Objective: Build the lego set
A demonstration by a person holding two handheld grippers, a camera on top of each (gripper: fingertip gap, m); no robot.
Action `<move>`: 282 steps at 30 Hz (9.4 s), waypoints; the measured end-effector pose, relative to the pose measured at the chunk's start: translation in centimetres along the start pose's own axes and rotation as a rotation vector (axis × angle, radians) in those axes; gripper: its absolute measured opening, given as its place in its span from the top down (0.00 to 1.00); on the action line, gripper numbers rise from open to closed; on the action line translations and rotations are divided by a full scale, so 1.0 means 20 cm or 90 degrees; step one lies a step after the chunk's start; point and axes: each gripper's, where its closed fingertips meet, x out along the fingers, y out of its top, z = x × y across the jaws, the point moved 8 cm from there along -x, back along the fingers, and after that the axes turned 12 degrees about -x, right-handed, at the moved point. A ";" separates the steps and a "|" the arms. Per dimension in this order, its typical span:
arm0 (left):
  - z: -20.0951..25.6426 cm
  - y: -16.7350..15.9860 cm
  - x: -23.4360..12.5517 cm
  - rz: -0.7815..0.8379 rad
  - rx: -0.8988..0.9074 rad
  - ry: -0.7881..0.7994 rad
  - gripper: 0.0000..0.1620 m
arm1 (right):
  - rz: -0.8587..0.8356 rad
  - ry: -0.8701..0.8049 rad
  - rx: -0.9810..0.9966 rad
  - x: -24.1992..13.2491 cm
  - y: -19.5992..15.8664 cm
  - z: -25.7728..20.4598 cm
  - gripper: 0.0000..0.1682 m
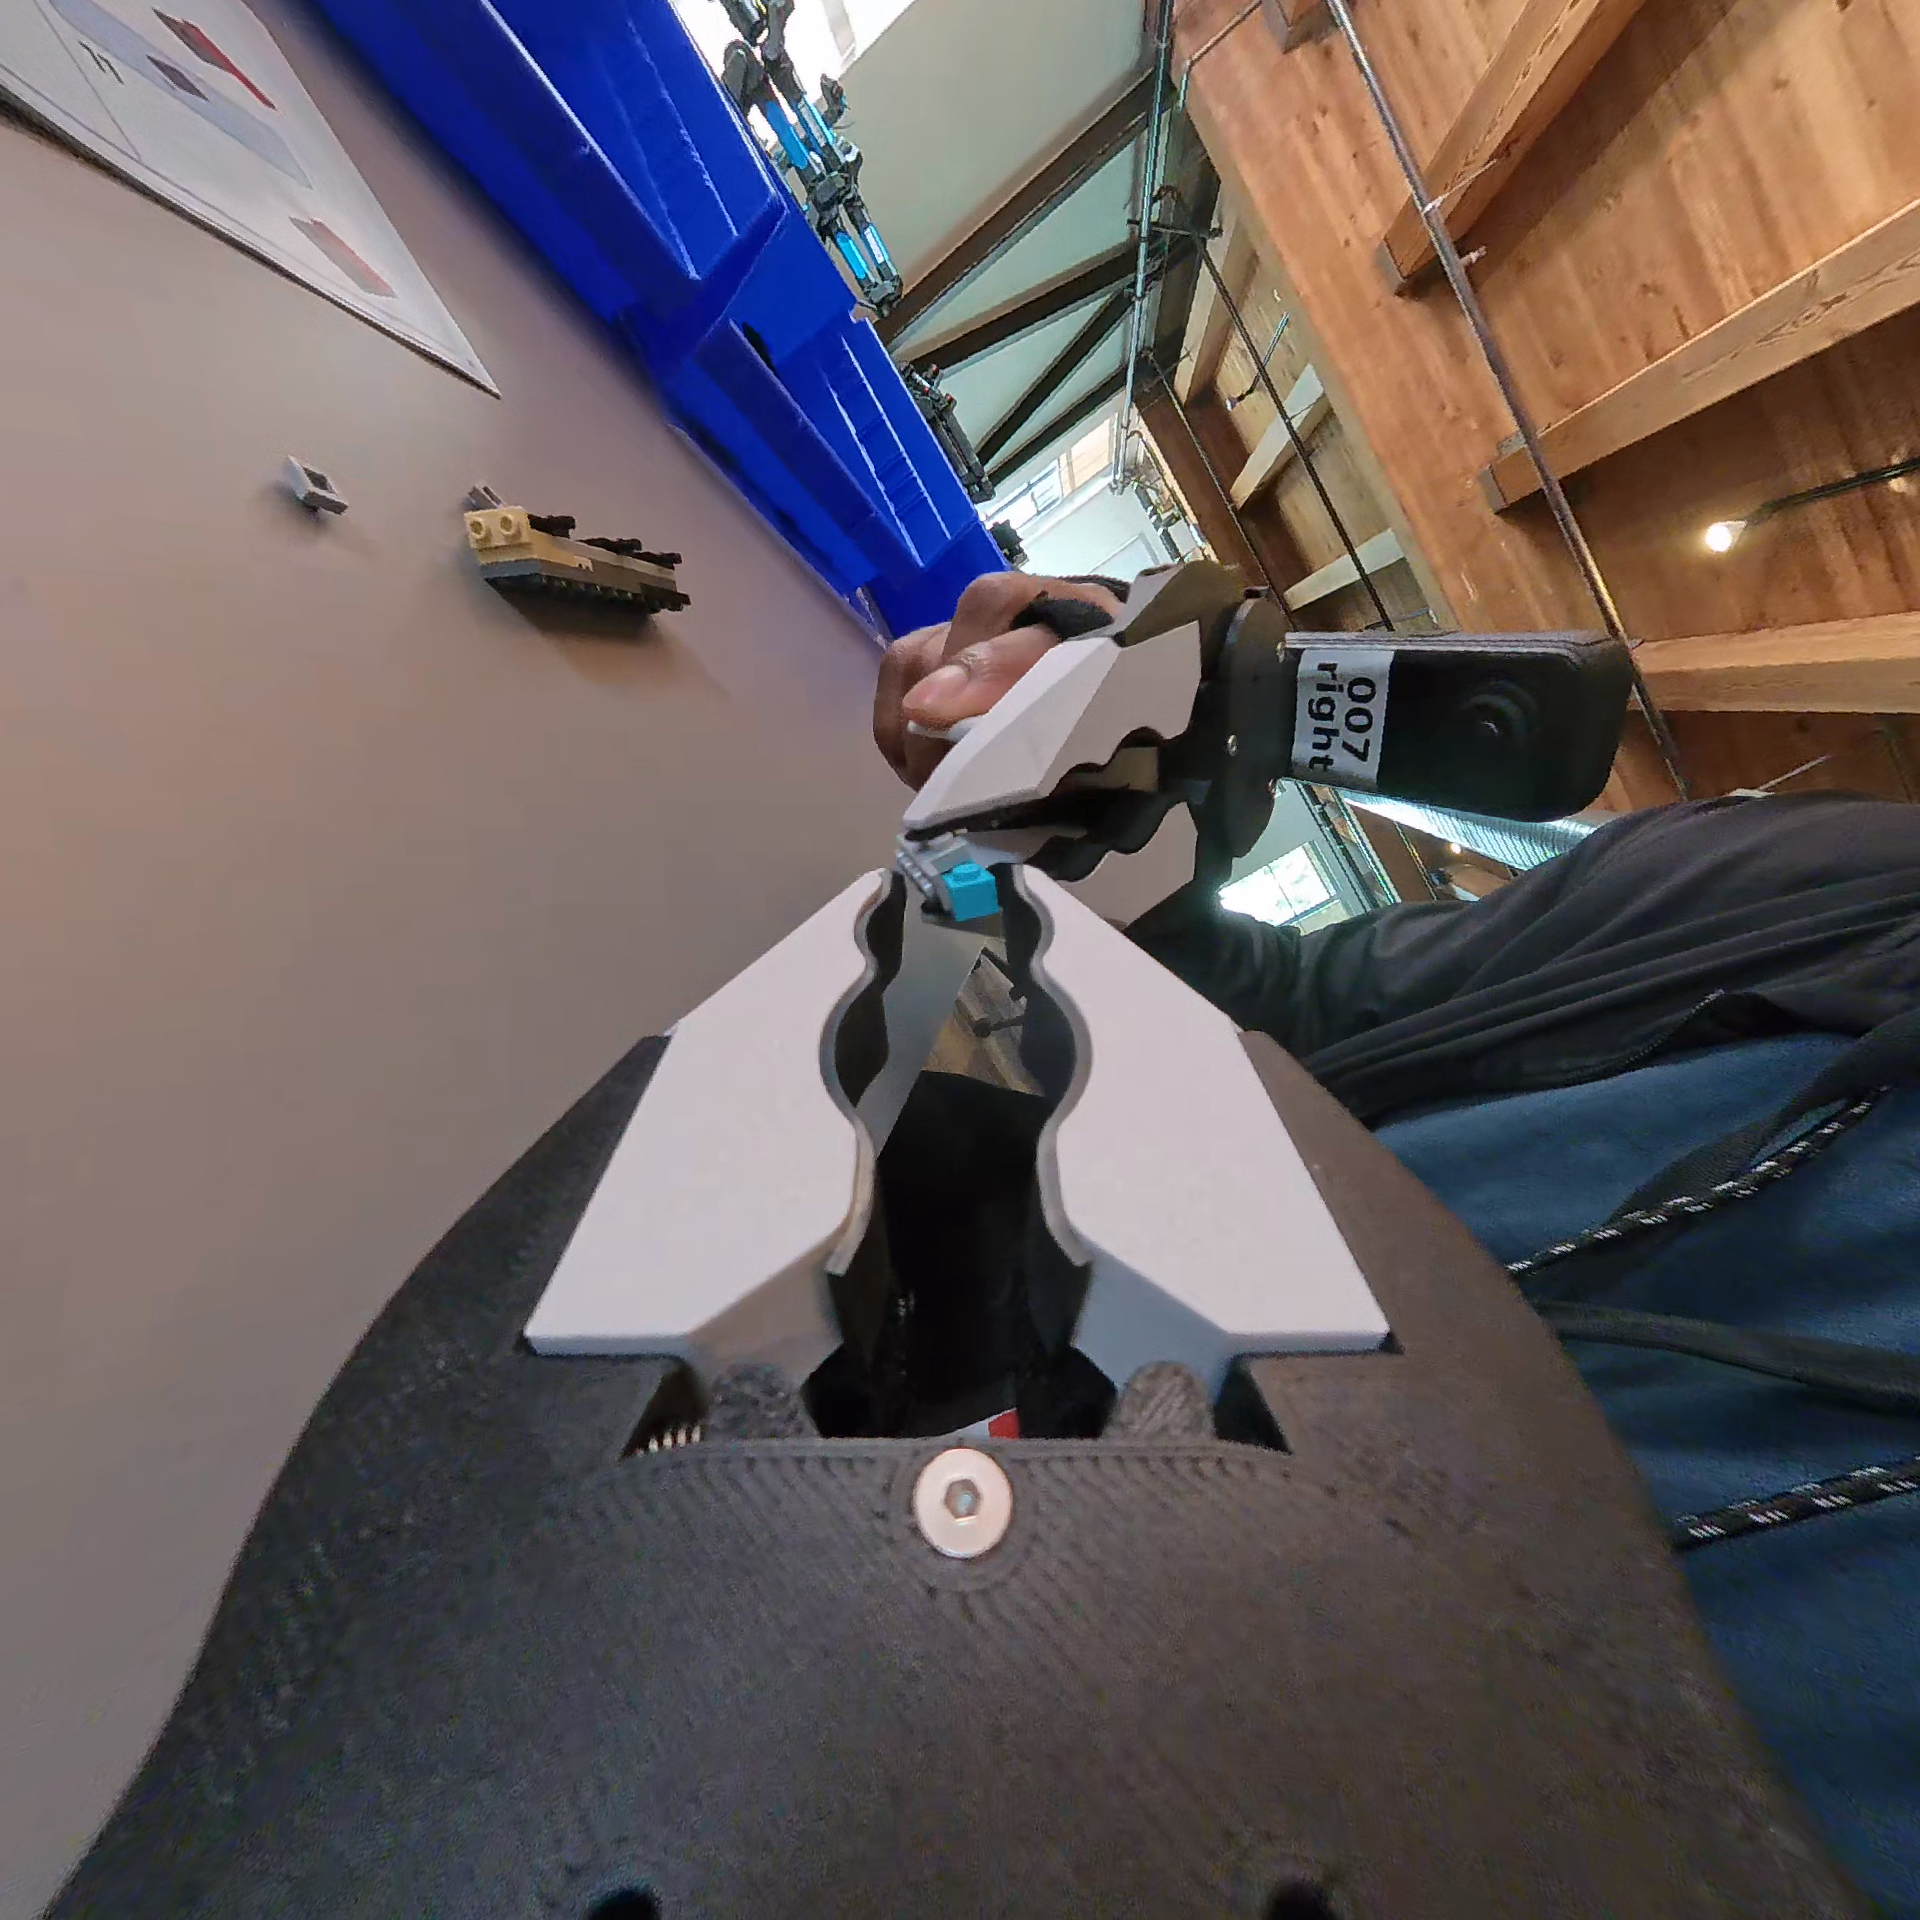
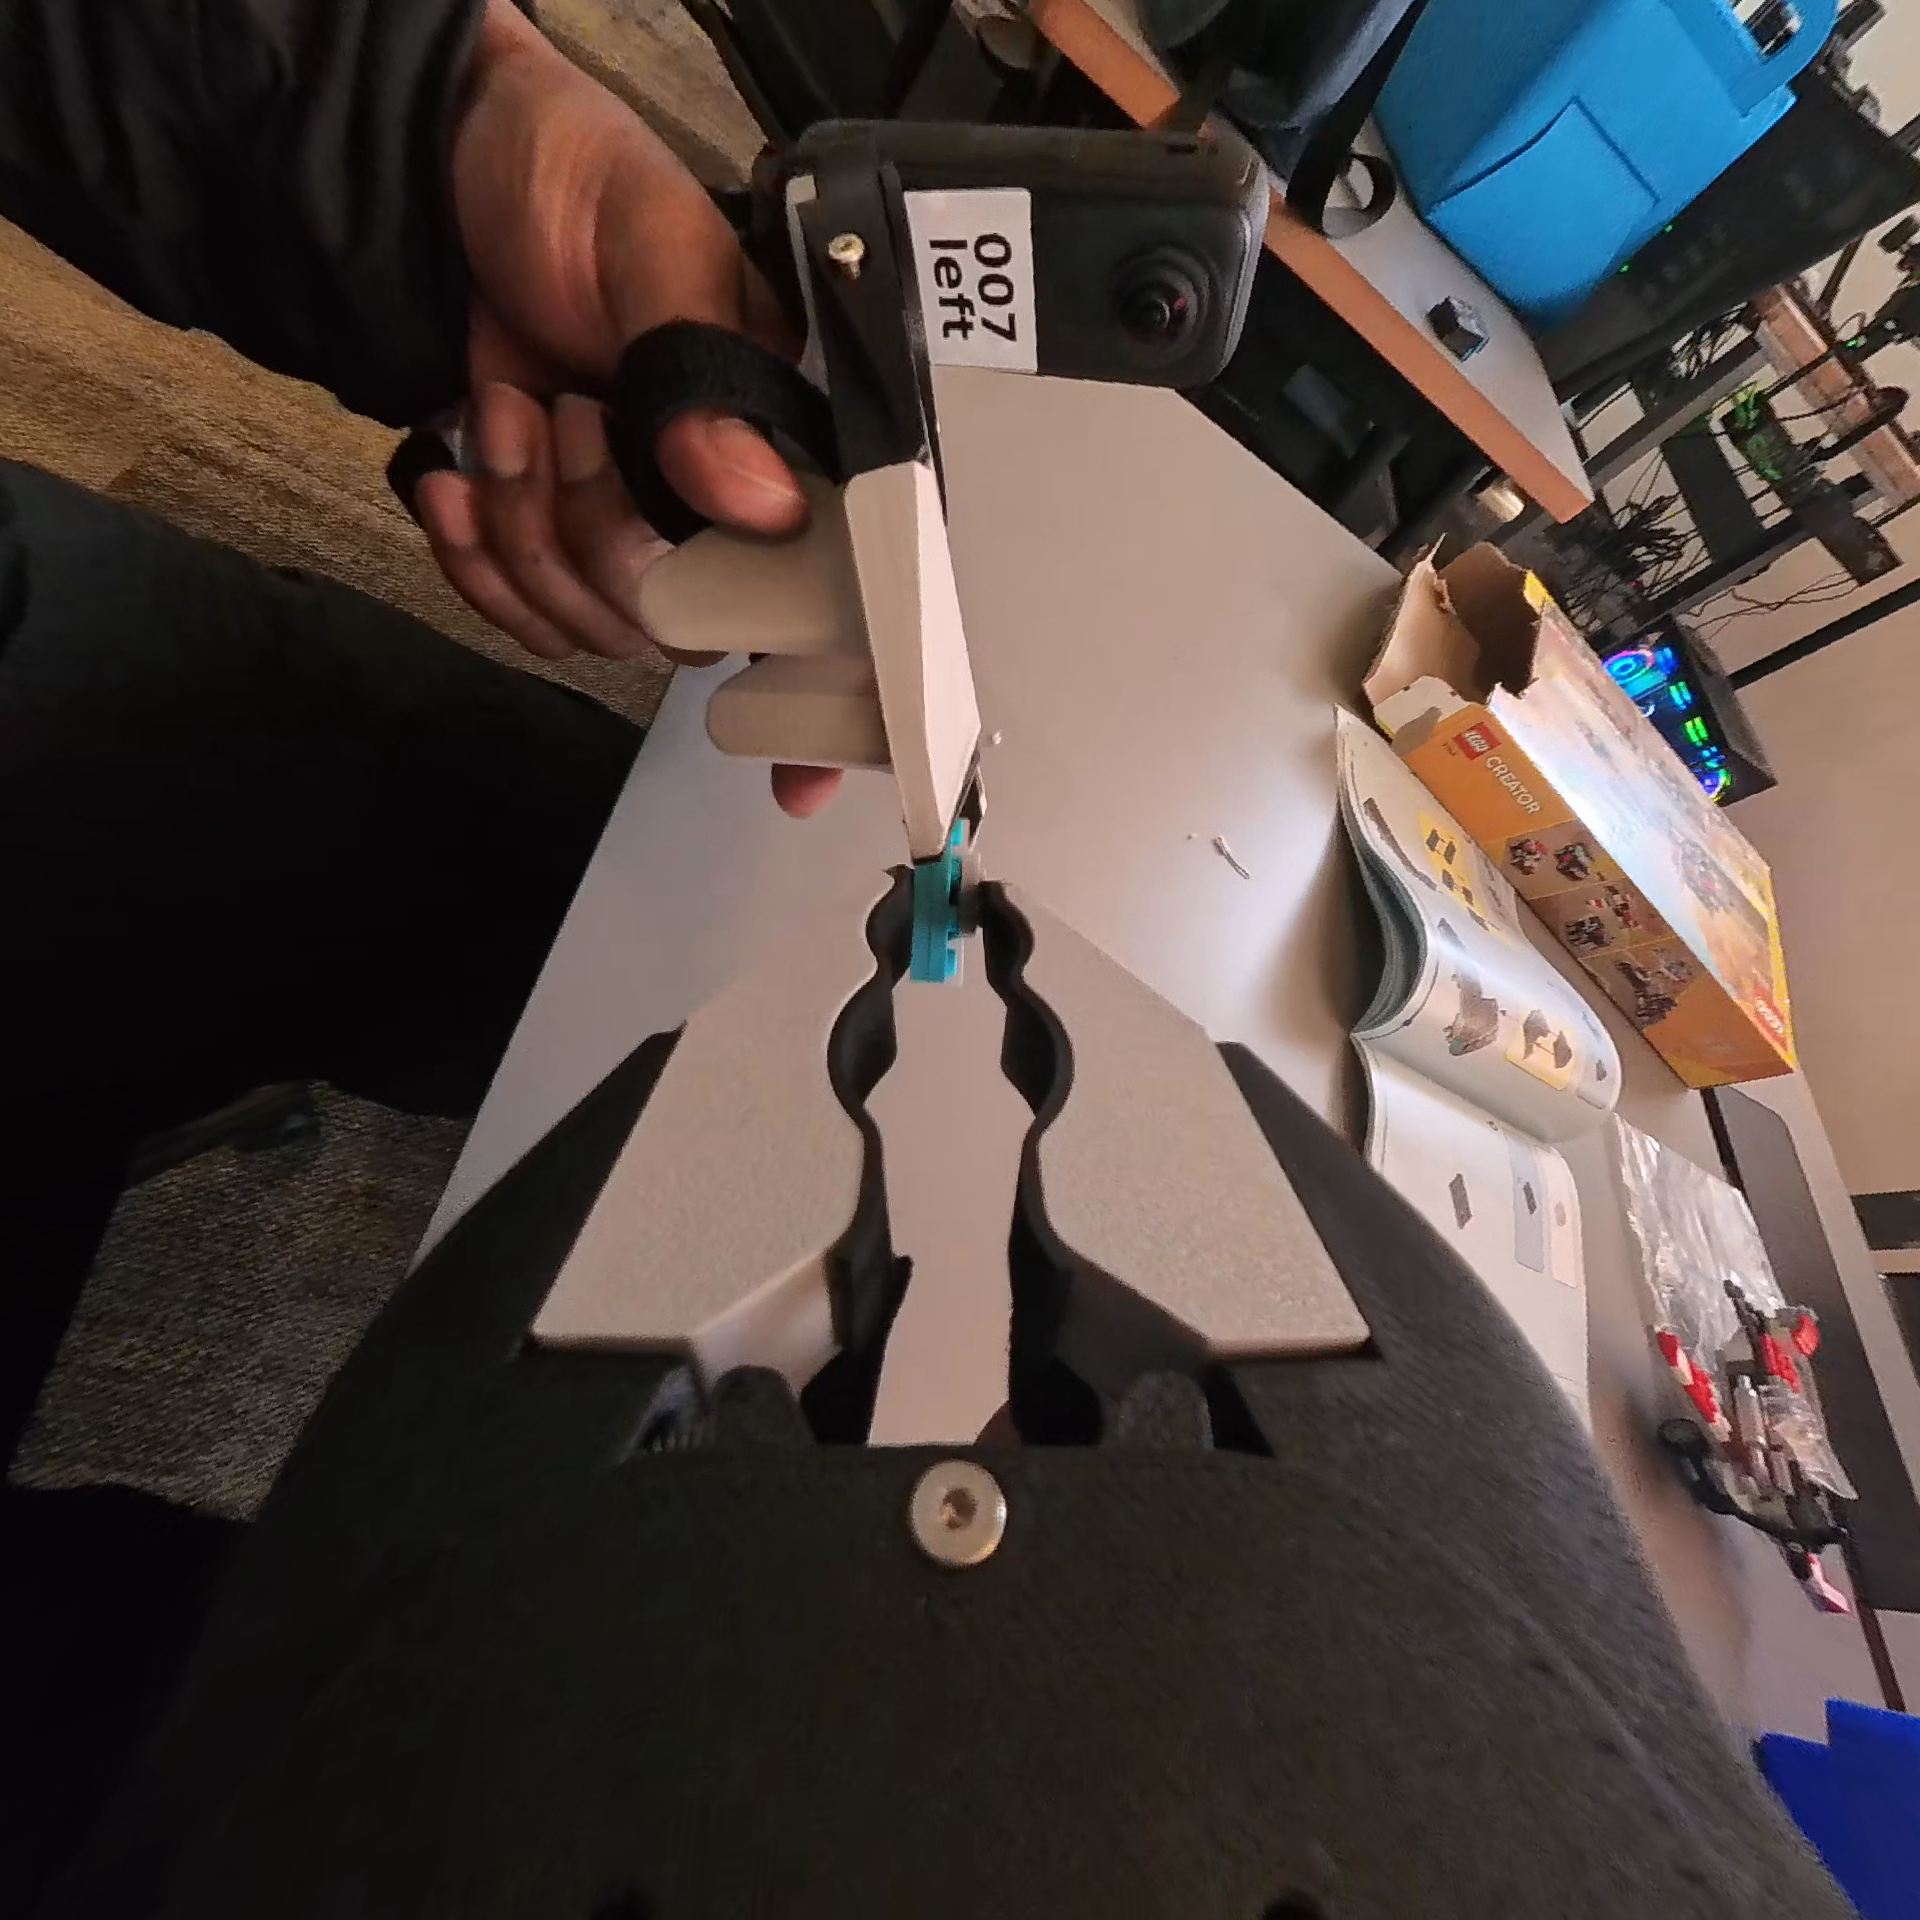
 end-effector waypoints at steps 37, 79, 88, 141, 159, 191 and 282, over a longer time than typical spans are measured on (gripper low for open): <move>0.01 -0.04 0.00 0.096 -0.091 -0.057 0.90 | -0.006 -0.117 -0.033 -0.01 0.03 0.00 0.92; 0.01 -0.06 0.04 0.134 -0.230 -0.244 0.91 | 0.113 -0.106 0.092 -0.10 0.05 -0.01 0.92; 0.02 -0.06 0.05 0.127 -0.235 -0.250 0.91 | 0.124 -0.101 0.120 -0.11 0.06 -0.02 0.92; 0.01 -0.10 0.11 0.131 -0.241 -0.161 0.95 | -0.015 -0.202 0.014 -0.10 0.05 -0.08 0.92; 0.01 -0.08 0.06 0.144 -0.198 -0.148 0.92 | -0.008 -0.205 0.056 -0.11 0.06 -0.07 0.93; 0.06 -0.10 0.09 0.119 -0.216 -0.233 0.91 | 0.084 -0.143 0.148 -0.17 0.09 -0.05 0.93; 0.22 -0.12 0.10 0.091 0.009 -0.216 0.83 | 0.352 -0.117 0.359 -0.28 0.08 -0.04 0.93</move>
